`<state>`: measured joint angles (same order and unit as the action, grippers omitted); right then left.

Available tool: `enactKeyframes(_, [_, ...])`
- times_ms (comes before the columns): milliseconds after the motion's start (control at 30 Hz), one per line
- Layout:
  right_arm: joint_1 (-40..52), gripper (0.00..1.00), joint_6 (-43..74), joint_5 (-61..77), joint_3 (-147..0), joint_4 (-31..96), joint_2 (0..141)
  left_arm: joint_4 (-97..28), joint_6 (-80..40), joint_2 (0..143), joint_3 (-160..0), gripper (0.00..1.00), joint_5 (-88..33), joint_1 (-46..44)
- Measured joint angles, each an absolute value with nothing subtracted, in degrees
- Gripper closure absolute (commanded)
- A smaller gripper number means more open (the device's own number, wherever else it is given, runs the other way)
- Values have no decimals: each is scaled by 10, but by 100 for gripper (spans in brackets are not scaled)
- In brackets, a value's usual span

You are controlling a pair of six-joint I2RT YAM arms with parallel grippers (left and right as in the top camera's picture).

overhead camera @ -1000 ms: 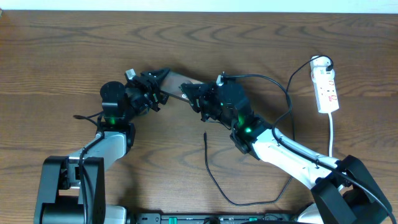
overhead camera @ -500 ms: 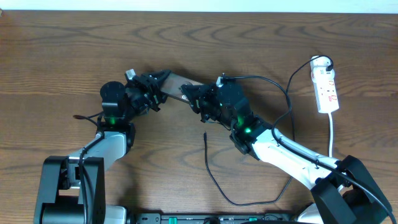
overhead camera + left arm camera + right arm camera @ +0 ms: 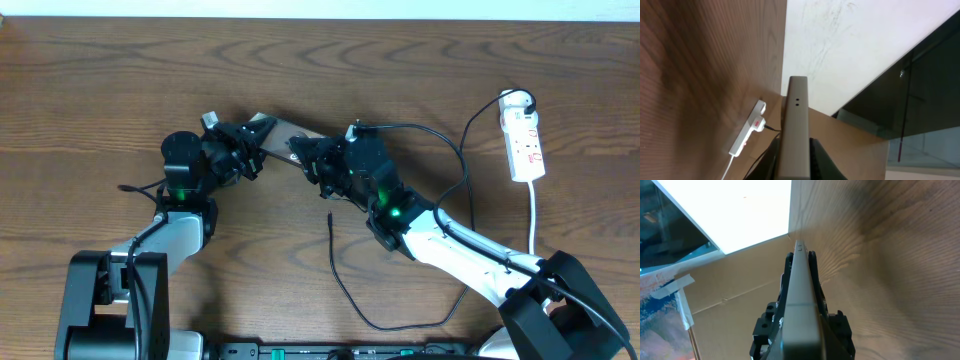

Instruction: Plug charger to phone and switch on socket

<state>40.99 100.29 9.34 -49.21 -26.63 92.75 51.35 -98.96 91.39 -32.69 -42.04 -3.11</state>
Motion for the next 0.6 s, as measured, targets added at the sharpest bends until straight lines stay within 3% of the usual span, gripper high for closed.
enactKeyframes(600, [411, 99, 1011, 91, -492, -267, 927, 512, -985, 914, -326, 92, -421, -31])
